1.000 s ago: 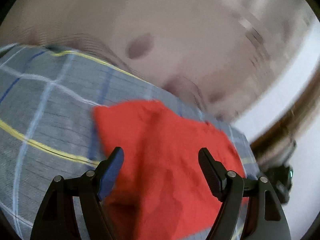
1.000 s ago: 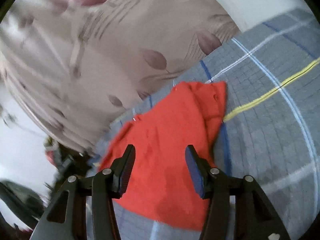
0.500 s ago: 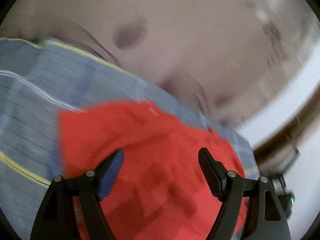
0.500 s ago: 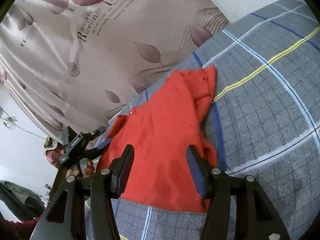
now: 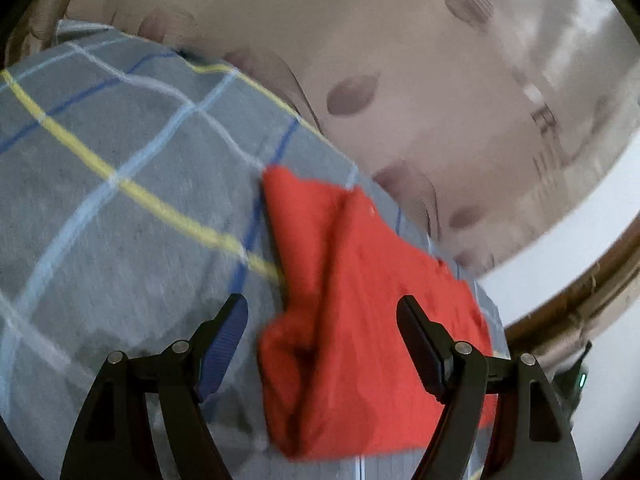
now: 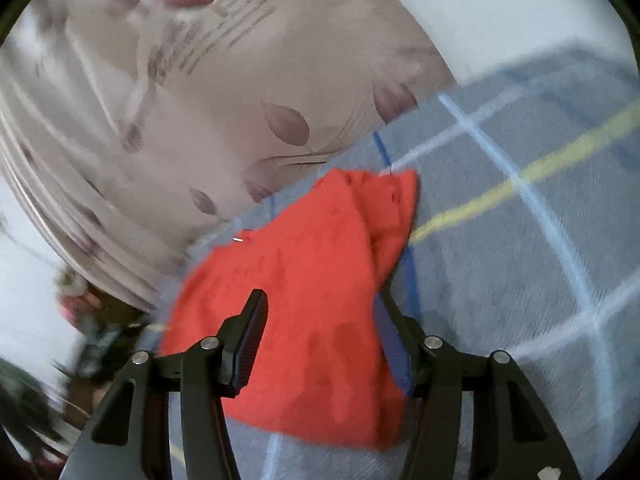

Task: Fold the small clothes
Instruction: 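Press the folded sweater flat with both grippers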

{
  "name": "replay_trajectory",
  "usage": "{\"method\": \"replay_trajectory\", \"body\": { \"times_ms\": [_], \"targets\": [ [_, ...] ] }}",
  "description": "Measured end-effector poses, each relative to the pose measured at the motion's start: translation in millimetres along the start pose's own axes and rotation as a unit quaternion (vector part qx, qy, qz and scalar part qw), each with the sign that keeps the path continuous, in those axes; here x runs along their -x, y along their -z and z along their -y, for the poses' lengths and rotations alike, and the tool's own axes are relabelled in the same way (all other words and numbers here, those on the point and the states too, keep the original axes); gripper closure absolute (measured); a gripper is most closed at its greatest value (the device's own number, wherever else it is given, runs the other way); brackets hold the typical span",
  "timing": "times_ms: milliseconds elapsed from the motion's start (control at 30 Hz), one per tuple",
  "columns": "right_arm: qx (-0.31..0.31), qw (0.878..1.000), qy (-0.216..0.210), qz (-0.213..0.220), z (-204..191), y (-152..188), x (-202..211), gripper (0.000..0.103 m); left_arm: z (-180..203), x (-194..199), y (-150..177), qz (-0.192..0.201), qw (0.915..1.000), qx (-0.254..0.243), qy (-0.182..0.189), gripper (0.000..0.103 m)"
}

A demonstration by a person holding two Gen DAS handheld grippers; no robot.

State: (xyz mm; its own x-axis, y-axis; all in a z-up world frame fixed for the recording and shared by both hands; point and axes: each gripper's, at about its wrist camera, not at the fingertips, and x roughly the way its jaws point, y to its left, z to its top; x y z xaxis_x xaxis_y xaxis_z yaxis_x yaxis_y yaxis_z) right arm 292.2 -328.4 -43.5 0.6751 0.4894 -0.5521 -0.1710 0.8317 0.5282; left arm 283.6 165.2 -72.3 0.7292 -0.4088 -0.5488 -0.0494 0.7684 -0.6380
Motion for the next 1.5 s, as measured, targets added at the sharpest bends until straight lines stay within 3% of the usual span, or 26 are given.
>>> {"method": "replay_trajectory", "body": {
  "times_ms": [200, 300, 333, 433, 600, 700, 800, 900, 1000, 1100, 1167, 1267, 1333, 1400, 1500],
  "targets": [
    [0.076, 0.994, 0.068, -0.03, -14, -48, -49, 0.053, 16, -8, 18, 0.004, 0.9995, -0.03, -0.008, 0.026],
    [0.066, 0.991, 0.089, -0.069, 1, -61, -83, 0.076, 15, -11, 17, 0.003, 0.9997, -0.023, -0.003, 0.026],
    [0.053, 0.991, 0.087, -0.083, 7, -62, -92, 0.094, 15, -11, 17, 0.003, 0.9998, -0.022, -0.003, 0.026],
    [0.031, 0.992, 0.081, -0.091, 19, -58, -99, 0.099, 14, -10, 17, 0.004, 0.9998, -0.02, 0.0, 0.026],
    [-0.005, 0.994, 0.093, -0.052, 41, -49, -73, 0.1, 13, -7, 17, 0.007, 0.9998, -0.016, 0.008, 0.026],
    [0.0, 0.993, 0.107, -0.053, 42, -48, -73, 0.101, 13, -7, 17, 0.007, 0.9998, -0.015, 0.008, 0.026],
    [0.008, 0.996, 0.074, -0.056, 37, -48, -76, 0.1, 14, -7, 17, 0.007, 0.9998, -0.015, 0.007, 0.026],
    [0.016, 0.994, 0.092, -0.049, 29, -51, -75, 0.094, 14, -6, 17, 0.007, 0.9998, -0.015, 0.007, 0.026],
    [0.017, 0.992, 0.124, -0.007, 22, -55, -60, 0.094, 13, -6, 16, 0.008, 0.9998, -0.014, 0.01, 0.026],
    [0.045, 0.992, 0.115, 0.027, 3, -58, -47, 0.093, 12, 3, 17, 0.028, 0.9995, -0.007, 0.014, 0.026],
    [0.086, 0.991, 0.101, 0.0, -14, -57, -59, 0.093, 24, 11, 14, 0.04, 0.9983, -0.037, 0.021, 0.026],
    [0.138, 0.982, 0.123, -0.044, -24, -49, -84, 0.093, 57, 13, 5, 0.031, 0.9927, -0.109, 0.04, 0.026],
    [0.139, 0.978, 0.142, -0.062, -20, -41, -99, 0.093, 82, 1, -6, 0.011, 0.9884, -0.141, 0.056, 0.026],
    [0.135, 0.977, 0.152, -0.064, -13, -33, -102, 0.093, 95, -28, -21, -0.028, 0.9882, -0.143, 0.046, 0.026],
    [0.116, 0.981, 0.145, -0.047, -5, -30, -96, 0.093, 91, -68, -49, -0.05, 0.9933, -0.094, 0.045, 0.026]
  ]
}}
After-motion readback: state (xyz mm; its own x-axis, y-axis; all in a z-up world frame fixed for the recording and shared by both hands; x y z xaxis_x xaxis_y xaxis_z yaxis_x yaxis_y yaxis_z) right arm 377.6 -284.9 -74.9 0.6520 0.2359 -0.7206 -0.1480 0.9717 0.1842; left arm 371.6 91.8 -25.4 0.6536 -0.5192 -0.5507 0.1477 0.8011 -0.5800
